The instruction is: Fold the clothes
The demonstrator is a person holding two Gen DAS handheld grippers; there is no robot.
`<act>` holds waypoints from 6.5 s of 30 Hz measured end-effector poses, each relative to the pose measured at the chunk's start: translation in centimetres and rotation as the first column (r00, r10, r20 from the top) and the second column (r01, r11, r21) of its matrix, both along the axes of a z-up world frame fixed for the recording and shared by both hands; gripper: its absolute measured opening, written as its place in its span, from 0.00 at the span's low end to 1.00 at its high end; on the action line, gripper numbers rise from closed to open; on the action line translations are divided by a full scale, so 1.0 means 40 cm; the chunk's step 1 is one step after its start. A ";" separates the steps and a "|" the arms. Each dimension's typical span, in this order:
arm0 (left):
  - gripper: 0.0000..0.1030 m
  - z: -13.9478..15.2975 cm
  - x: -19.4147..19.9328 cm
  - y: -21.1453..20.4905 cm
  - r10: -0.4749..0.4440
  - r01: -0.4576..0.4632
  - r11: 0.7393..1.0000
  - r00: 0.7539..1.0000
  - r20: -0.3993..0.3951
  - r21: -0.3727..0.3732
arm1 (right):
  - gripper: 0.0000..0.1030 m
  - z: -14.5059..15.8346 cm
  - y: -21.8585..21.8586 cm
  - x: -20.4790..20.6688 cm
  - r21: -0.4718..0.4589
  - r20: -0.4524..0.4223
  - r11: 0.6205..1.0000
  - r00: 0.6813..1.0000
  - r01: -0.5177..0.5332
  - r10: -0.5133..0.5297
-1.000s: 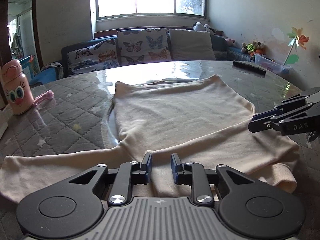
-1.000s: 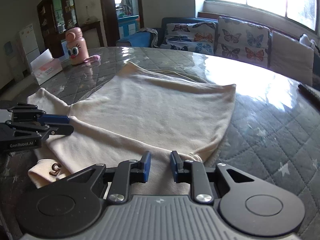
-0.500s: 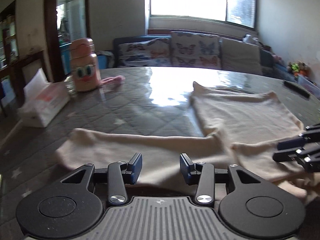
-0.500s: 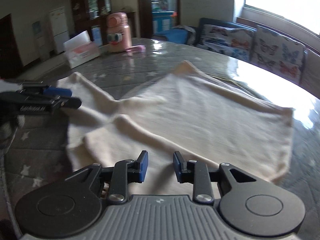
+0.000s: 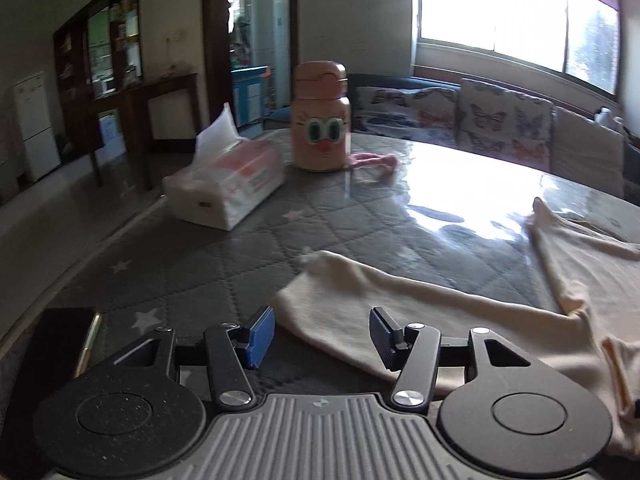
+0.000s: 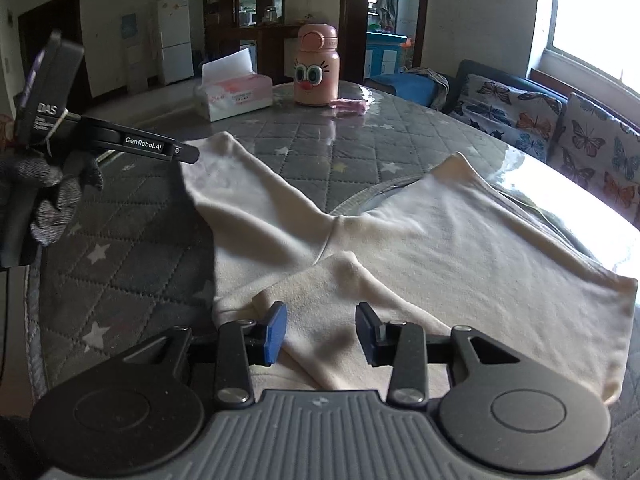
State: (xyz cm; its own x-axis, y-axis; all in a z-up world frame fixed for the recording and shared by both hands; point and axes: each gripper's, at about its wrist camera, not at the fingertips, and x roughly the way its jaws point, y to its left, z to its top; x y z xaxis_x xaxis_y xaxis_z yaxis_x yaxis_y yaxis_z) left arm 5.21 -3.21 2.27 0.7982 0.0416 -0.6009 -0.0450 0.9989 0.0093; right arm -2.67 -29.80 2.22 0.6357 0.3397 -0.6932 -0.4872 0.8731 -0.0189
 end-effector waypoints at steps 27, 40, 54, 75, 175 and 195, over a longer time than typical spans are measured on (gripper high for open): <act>0.05 0.150 -0.014 -0.102 -0.136 0.149 0.984 0.982 0.133 -0.094 | 0.40 0.031 -0.149 -0.066 0.079 0.007 0.982 0.984 0.174 -0.175; 0.05 0.288 -0.121 -0.417 -0.503 0.536 0.841 0.826 0.254 -0.078 | 0.40 0.046 -0.271 -0.133 0.152 0.034 0.944 0.953 0.294 -0.302; 0.10 0.187 -0.225 -0.656 -0.784 0.791 0.611 0.607 0.131 -0.008 | 0.40 0.030 -0.363 -0.182 0.191 0.010 0.900 0.916 0.391 -0.400; 0.38 0.062 -0.152 -0.369 -0.601 0.602 0.796 0.798 -0.038 0.056 | 0.40 0.068 -0.400 -0.212 0.251 0.004 0.879 0.907 0.406 -0.421; 0.52 0.000 -0.280 -0.395 -0.826 0.802 0.514 0.558 -0.076 0.305 | 0.52 -0.004 -0.279 -0.173 -0.030 0.071 0.970 0.968 0.242 -0.240; 0.10 0.012 -0.244 -0.457 -0.863 0.836 0.493 0.505 0.017 0.242 | 0.70 0.042 -0.303 -0.255 -0.063 0.090 0.985 0.984 0.160 -0.154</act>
State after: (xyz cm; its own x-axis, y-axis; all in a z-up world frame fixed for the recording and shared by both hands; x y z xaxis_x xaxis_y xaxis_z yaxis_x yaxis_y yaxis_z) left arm -4.57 -21.48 2.73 0.5680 -0.6037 -0.5594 0.8100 0.5305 0.2499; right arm -12.86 -41.93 3.91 0.7344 0.1839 -0.6534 -0.3384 0.9336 -0.1175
